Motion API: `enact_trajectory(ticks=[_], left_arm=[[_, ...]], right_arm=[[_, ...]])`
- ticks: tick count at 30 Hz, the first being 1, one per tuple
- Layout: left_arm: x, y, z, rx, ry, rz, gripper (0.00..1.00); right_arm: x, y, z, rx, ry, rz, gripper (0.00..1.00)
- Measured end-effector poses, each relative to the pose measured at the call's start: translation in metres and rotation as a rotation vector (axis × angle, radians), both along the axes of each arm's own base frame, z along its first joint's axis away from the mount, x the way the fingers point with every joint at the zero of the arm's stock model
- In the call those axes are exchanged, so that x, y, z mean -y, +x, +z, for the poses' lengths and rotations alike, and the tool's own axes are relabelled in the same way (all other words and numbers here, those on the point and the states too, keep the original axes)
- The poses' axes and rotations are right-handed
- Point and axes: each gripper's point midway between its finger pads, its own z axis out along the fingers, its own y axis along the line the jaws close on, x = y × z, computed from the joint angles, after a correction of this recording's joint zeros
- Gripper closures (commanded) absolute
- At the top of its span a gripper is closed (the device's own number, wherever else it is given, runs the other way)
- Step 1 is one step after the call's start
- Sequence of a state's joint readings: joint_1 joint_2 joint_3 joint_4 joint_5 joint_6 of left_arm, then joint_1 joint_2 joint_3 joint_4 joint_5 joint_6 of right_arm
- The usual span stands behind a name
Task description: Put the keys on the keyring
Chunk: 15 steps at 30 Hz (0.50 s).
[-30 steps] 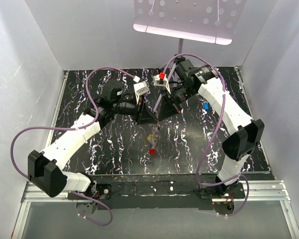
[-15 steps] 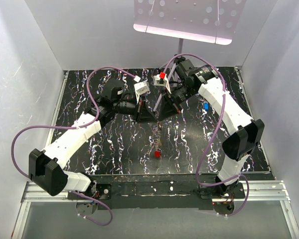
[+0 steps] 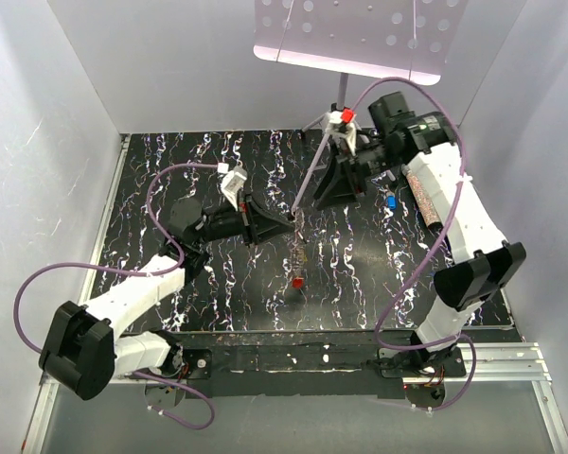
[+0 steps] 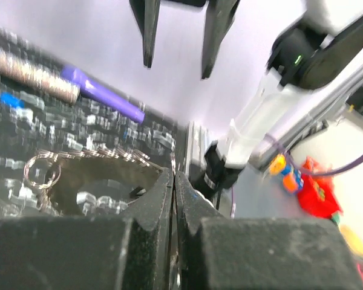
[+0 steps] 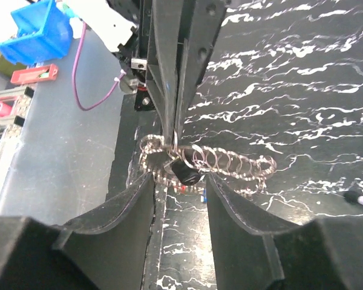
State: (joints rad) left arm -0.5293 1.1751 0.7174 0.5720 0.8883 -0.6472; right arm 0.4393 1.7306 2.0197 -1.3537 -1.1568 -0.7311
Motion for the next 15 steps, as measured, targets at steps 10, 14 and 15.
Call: enact_trajectory(ticks=[10, 14, 15], left_arm=[[-0.014, 0.011, 0.068, -0.009, -0.405, 0.11, 1.0], [-0.015, 0.018, 0.077, -0.07, -0.458, 0.118, 1.0], [-0.015, 0.018, 0.082, -0.076, -0.47, 0.116, 1.0]], right_arm=[[0.02, -0.003, 0.03, 0.02, 0.106, -0.034, 0.51], [0.021, -0.003, 0.03, 0.007, 0.115, -0.035, 0.51], [0.021, -0.003, 0.031, 0.005, 0.122, -0.034, 0.51]])
